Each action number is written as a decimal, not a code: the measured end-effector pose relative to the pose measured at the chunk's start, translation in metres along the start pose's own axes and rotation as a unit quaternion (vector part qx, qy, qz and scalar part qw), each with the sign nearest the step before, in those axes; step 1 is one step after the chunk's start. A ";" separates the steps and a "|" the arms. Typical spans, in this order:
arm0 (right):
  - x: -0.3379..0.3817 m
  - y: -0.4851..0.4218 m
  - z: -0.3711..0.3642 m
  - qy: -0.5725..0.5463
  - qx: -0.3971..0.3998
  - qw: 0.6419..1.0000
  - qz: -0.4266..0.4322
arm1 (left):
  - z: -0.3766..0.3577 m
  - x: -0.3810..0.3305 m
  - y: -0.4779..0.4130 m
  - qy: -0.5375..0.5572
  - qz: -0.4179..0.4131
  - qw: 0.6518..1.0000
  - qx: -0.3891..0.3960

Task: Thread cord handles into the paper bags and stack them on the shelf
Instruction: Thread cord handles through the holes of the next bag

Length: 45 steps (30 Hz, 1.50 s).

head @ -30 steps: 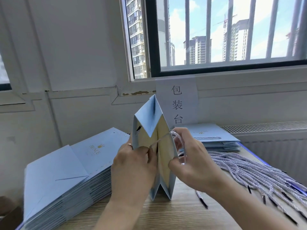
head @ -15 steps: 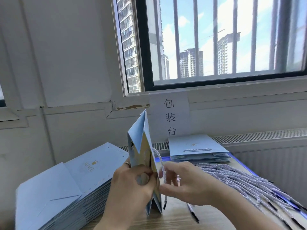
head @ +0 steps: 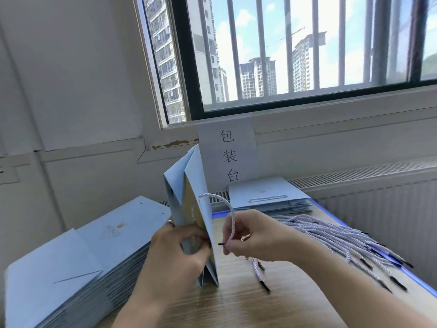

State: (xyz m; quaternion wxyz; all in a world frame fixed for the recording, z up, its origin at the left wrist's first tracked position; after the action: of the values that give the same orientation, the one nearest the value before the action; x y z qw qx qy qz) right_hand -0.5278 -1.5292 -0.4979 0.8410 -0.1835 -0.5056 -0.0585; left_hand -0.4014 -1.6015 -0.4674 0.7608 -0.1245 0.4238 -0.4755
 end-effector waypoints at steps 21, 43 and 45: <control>-0.003 -0.003 -0.008 0.018 0.009 1.000 0.020 | -0.011 0.000 0.002 -0.022 -0.001 0.998 0.055; -0.012 -0.007 -0.009 0.037 0.025 0.999 0.019 | -0.035 0.002 0.002 -0.150 -0.053 0.982 0.106; -0.012 -0.006 -0.007 0.046 0.025 0.999 0.017 | -0.042 0.007 0.004 -0.157 -0.048 0.979 0.122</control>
State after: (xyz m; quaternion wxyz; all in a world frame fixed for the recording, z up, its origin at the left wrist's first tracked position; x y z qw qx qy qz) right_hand -0.5294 -1.5385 -0.5102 0.8683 -0.1681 -0.4650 -0.0403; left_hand -0.4296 -1.5963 -0.4991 0.8039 -0.1236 0.2312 -0.5339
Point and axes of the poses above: each hand's wrist, its own y-axis away from the middle knuckle, its own z-axis out of the back of the hand, x = y × z, the point moved 10 cm from there along -y, towards the middle knuckle, and after that the axes turned 7 degrees about -y, right-handed, at the moved point
